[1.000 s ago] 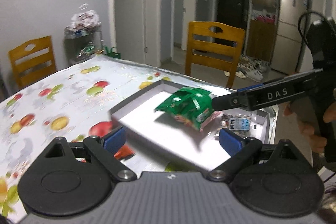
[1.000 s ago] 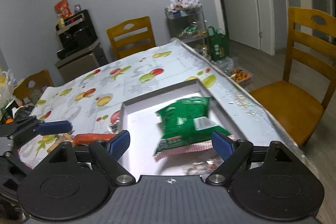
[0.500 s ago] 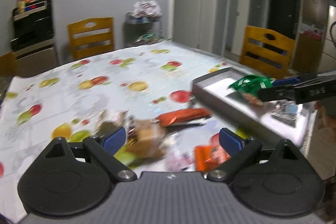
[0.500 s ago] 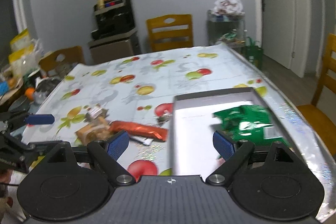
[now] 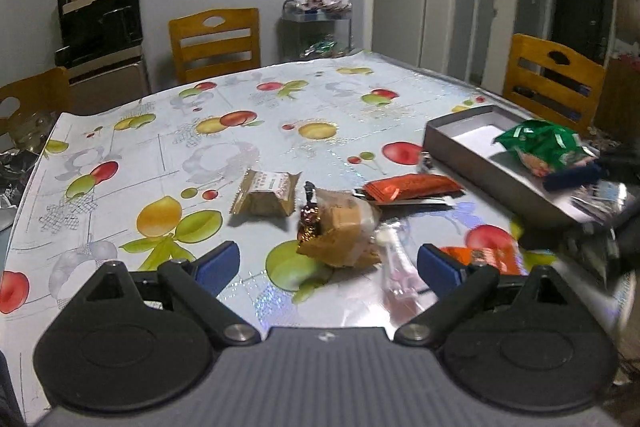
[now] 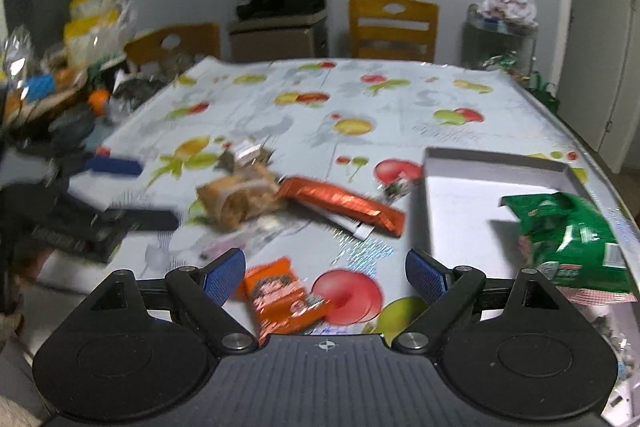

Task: Organize snacks
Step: 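Move both grippers back over the remaining snacks on the table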

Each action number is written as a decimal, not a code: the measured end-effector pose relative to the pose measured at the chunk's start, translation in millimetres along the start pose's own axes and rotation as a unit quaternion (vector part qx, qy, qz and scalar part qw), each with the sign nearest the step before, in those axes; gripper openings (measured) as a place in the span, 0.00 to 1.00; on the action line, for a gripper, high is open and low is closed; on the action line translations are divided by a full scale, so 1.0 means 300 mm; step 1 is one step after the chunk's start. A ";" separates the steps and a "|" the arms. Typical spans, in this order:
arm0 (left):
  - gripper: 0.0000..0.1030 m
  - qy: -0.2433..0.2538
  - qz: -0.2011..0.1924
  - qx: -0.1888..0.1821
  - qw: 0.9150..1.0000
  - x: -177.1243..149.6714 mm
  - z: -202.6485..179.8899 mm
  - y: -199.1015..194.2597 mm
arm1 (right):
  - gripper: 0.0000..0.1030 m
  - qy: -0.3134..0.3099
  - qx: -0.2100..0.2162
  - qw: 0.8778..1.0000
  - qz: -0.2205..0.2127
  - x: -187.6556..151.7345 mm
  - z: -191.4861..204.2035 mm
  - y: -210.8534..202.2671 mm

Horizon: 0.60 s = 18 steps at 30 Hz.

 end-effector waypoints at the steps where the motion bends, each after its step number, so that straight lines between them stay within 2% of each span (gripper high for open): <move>1: 0.94 -0.002 0.001 0.001 1.000 0.011 -0.004 0.019 | 0.85 -0.007 0.000 1.000 0.003 -0.006 0.013 0.009; 8: 0.94 -0.011 0.009 0.008 1.000 0.048 -0.025 0.133 | 0.83 -0.055 -0.004 0.998 0.014 -0.035 0.075 0.058; 18: 0.93 -0.013 0.019 0.012 1.000 0.053 -0.026 0.207 | 0.75 -0.059 0.009 0.998 0.032 -0.068 0.093 0.099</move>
Point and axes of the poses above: each gripper's, at about its wrist camera, not at the fingertips, and y roughly the way its jaws point, z to its left, x to its top, the point moved 8 cm from there along y, roughly the way its jaws point, and after that the axes turned 1 degree about x, right-handed, at the moved point
